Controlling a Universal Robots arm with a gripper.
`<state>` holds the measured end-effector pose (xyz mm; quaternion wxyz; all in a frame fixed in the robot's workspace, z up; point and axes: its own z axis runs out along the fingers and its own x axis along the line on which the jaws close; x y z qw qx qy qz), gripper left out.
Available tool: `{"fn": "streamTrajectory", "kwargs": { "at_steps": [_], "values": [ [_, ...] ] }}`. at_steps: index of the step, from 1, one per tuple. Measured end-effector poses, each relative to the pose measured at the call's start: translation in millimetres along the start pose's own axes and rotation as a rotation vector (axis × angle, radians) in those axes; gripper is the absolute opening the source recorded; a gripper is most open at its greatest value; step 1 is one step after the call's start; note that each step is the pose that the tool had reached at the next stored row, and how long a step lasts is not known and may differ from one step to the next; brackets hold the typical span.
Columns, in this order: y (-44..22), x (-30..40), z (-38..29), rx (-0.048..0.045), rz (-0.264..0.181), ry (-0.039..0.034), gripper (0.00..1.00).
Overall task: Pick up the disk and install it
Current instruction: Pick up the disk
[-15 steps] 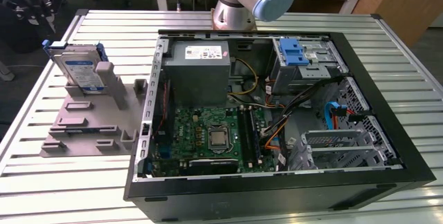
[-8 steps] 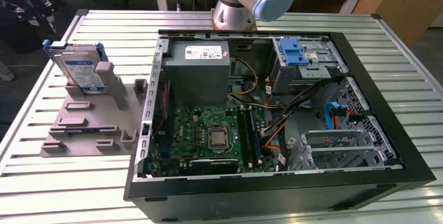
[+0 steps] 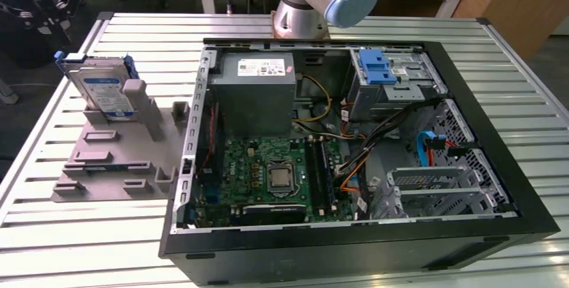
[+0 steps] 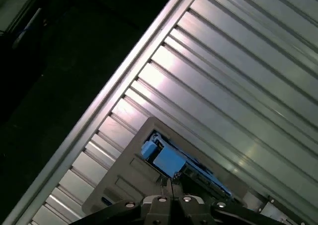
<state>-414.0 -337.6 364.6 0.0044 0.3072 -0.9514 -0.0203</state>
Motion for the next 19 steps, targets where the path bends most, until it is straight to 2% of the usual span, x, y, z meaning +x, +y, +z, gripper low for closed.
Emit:
{"fn": "streamTrajectory", "kwargs": {
  "at_steps": [9, 19],
  "values": [
    [-0.1, 0.0, 1.2, -0.0001, -0.162, 0.0062, 0.11],
    [-0.1, 0.0, 2.2, 0.0001, -0.321, 0.0047, 0.11]
  ]
}}
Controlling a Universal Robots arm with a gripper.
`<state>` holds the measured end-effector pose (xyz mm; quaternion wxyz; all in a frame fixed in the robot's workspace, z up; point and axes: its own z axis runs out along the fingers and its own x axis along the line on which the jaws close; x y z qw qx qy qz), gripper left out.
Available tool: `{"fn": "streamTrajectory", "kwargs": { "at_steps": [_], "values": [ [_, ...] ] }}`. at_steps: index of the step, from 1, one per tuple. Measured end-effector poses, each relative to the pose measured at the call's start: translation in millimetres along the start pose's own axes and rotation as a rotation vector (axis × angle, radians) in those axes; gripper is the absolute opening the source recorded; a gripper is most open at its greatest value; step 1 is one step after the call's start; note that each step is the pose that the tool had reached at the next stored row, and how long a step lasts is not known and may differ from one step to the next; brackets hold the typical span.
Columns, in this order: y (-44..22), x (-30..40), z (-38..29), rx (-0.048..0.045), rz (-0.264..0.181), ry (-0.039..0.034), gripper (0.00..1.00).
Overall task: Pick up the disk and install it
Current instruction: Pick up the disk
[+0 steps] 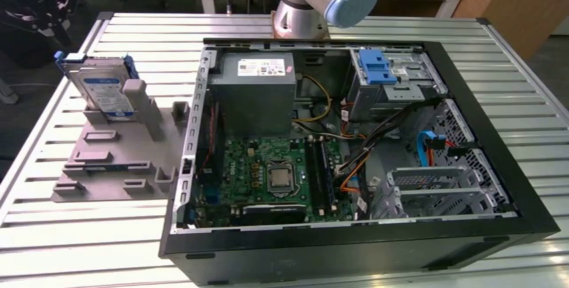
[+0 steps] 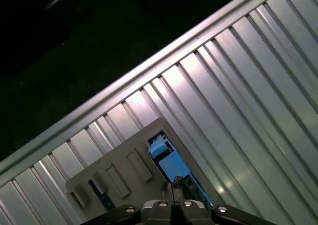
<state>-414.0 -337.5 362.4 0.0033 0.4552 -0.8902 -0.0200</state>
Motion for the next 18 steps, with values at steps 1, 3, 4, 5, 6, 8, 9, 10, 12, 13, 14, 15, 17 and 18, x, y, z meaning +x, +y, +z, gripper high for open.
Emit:
{"fn": "streamTrajectory", "kwargs": {
  "at_steps": [1, 3, 4, 5, 6, 8, 9, 10, 12, 13, 14, 15, 17, 18],
  "values": [
    [0.0, 0.0, 0.1, 0.0, -0.015, -0.0002, 0.11],
    [0.0, 0.0, 0.3, 0.0, -0.048, -0.0007, 0.11],
    [0.0, 0.0, 0.5, 0.0, -0.064, -0.0007, 0.11],
    [0.0, 0.0, 0.6, -0.0002, -0.081, -0.0005, 0.11],
    [-0.1, 0.0, 0.7, -0.0003, -0.097, -0.0003, 0.11],
    [-0.1, 0.0, 0.9, -0.0005, -0.13, 0.0002, 0.11],
    [-0.1, 0.0, 1.0, -0.0008, -0.147, 0.0006, 0.11],
    [-0.1, 0.0, 1.1, -0.001, -0.161, 0.001, 0.11],
    [-0.1, 0.0, 1.3, -0.0016, -0.19, 0.0019, 0.11],
    [0.0, 0.1, 1.3, -0.0017, -0.204, 0.0024, 0.11],
    [0.0, 0.1, 1.3, -0.0019, -0.218, 0.0028, 0.11],
    [-0.1, 0.1, 1.4, -0.0021, -0.232, 0.0031, 0.11],
    [-0.1, 0.0, 1.4, -0.0026, -0.262, 0.0039, 0.11],
    [-0.1, 0.0, 1.4, -0.0029, -0.278, 0.0044, 0.11]
  ]
}}
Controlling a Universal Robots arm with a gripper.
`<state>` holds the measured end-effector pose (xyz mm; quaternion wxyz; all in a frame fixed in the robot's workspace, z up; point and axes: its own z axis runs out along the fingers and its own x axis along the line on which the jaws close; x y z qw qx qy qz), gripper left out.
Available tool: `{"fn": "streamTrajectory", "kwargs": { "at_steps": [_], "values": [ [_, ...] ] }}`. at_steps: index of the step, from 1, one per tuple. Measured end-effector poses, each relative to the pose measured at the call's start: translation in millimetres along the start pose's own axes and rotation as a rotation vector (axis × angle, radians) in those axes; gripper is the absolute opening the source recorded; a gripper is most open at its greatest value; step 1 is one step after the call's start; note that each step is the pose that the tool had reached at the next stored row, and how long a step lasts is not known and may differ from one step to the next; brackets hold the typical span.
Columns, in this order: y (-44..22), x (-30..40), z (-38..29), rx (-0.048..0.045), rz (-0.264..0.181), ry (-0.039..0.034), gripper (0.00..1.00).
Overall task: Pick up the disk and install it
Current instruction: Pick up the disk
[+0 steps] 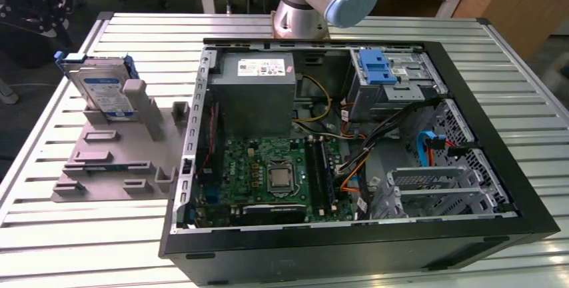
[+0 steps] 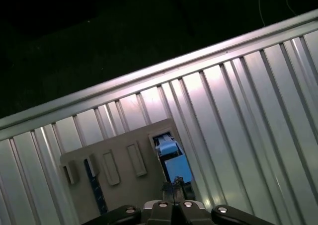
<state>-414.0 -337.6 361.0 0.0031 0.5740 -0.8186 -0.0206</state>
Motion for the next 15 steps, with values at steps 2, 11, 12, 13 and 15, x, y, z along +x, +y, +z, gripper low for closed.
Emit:
{"fn": "streamTrajectory", "kwargs": {
  "at_steps": [2, 11, 12, 13, 15],
  "values": [
    [0.0, 0.0, 0.1, -0.0005, -0.032, 0.0006, 0.11],
    [0.0, 0.0, 0.3, -0.0014, -0.101, 0.002, 0.17],
    [0.0, 0.0, 0.3, -0.0014, -0.101, 0.002, 0.17],
    [0.0, 0.0, 0.3, -0.0014, -0.101, 0.002, 0.23],
    [0.0, 0.0, 0.5, -0.0015, -0.103, 0.002, 0.29]
  ]
}}
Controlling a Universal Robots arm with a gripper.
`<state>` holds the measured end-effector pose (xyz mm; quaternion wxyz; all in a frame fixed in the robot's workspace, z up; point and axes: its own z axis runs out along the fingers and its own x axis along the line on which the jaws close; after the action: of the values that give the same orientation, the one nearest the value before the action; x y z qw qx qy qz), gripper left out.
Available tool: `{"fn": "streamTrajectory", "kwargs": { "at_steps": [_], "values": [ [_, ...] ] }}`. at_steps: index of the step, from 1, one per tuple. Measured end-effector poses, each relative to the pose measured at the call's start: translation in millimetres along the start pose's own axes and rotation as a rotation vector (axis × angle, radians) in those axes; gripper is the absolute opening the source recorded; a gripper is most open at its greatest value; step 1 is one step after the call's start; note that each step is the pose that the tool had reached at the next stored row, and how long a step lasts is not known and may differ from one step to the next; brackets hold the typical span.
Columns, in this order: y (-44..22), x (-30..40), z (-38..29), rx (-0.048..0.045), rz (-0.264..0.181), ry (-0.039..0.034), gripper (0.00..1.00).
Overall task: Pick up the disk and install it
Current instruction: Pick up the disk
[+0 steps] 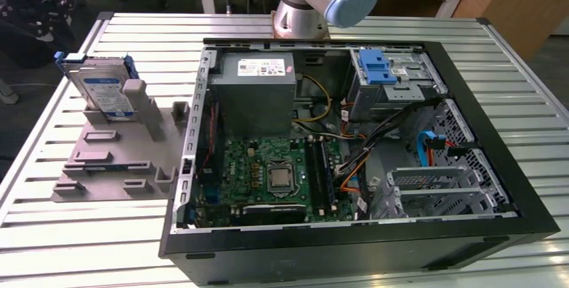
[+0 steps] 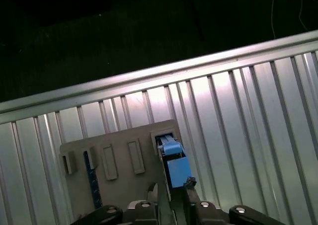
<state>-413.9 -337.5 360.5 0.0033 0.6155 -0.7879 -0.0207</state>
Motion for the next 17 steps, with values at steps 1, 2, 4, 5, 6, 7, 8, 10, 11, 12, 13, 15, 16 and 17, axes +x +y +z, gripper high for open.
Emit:
{"fn": "streamTrajectory", "kwargs": {
  "at_steps": [1, 2, 4, 5, 6, 7, 8, 10, 11, 12, 13, 15, 16, 17],
  "values": [
    [0.0, 0.0, 0.0, -0.0001, -0.009, 0.0001, 0.35],
    [0.0, 0.0, 0.2, 0.0, -0.023, 0.0003, 0.35],
    [0.0, 0.0, 0.6, 0.0004, -0.057, 0.001, 0.47],
    [0.0, 0.0, 0.9, 0.0006, -0.076, 0.0015, 0.53],
    [-0.1, 0.0, 1.5, 0.0014, -0.093, 0.0017, 0.53],
    [0.0, 0.1, 2.0, 0.0025, -0.108, 0.002, 0.53],
    [-0.1, 0.1, 2.8, 0.0041, -0.118, 0.002, 0.59],
    [0.2, 0.2, 4.2, 0.0083, -0.13, 0.0018, 0.59],
    [0.3, 0.3, 5.4, 0.0099, -0.136, 0.0014, 0.59],
    [0.4, 0.3, 6.6, 0.0107, -0.143, 0.0015, 0.59],
    [0.3, 0.4, 7.8, 0.0108, -0.156, 0.0019, 0.59],
    [0.3, 0.4, 10.3, 0.0105, -0.191, 0.0028, 0.59],
    [0.2, 0.4, 11.6, 0.0102, -0.209, 0.0033, 0.59],
    [0.2, 0.4, 12.7, 0.01, -0.227, 0.0038, 0.59]
  ]
}}
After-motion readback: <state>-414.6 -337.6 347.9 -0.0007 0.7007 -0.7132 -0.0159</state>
